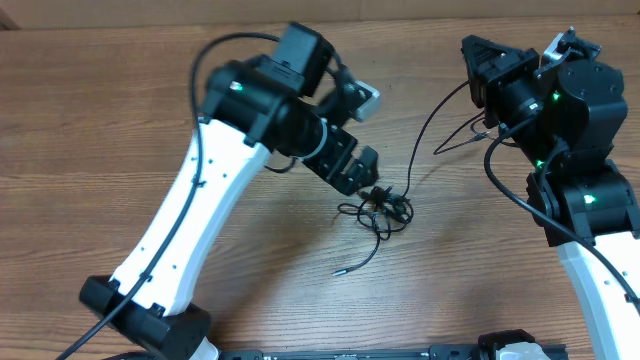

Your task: Untangle cables

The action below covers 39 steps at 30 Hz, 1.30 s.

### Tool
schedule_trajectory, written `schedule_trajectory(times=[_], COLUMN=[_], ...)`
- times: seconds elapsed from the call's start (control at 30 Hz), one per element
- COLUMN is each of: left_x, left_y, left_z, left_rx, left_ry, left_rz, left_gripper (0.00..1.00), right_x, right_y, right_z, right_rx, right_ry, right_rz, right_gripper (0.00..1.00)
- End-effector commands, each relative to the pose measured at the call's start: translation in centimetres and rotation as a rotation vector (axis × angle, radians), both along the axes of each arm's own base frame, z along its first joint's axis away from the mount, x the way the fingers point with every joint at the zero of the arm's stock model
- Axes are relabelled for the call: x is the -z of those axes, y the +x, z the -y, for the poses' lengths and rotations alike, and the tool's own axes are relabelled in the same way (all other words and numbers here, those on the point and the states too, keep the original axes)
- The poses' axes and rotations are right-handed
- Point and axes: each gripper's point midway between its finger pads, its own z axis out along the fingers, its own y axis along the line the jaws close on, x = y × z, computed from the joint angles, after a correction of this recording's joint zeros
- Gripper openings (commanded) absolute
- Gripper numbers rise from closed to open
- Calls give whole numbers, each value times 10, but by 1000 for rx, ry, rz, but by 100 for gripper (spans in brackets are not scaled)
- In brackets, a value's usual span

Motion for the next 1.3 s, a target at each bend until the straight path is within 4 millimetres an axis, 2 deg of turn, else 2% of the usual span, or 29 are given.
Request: schedule_trajectory(times=[0.0, 0.17, 0.43, 0.47, 0.53, 0.67, 0.77, 0.93, 1.07, 1.2, 1.27], left_x=[14, 31, 27, 27, 32, 34, 28, 18, 17, 16, 13], left_y=[-13, -15, 9, 12, 21, 31, 39, 47, 46, 53, 61], left_z=[22, 47, 80, 83, 90, 96, 101, 107, 108, 102, 98], left_rx=[153, 295, 318, 309, 283, 252, 220, 205, 207, 185, 141], left_ry=[-70, -111, -214, -227, -242, -259, -286, -322, -330, -331, -350], left_rz=[4, 104, 254, 261, 266, 269, 283, 322, 317, 319, 299], left_gripper=[100, 100, 100, 99, 91, 77, 70, 74, 77, 77, 80], right_x=[-10, -12, -24, -25, -25, -24, -24, -25, -27, -31, -35], right_y=[0, 0, -6, -7, -7, -8, -8, -8, -7, 0, 1], right_z=[-1, -1, -19, -20, -21, -22, -23, -23, -19, 4, 14], right_rx=[-1, -1, -102, -108, -112, -120, -129, -124, -109, -47, -39], right_ry=[75, 89, 170, 172, 172, 174, 178, 202, 221, 253, 297], right_rz=[3, 5, 19, 22, 21, 19, 16, 5, 10, 20, 20], right_gripper=[5, 6, 4, 4, 4, 4, 4, 4, 4, 4, 4])
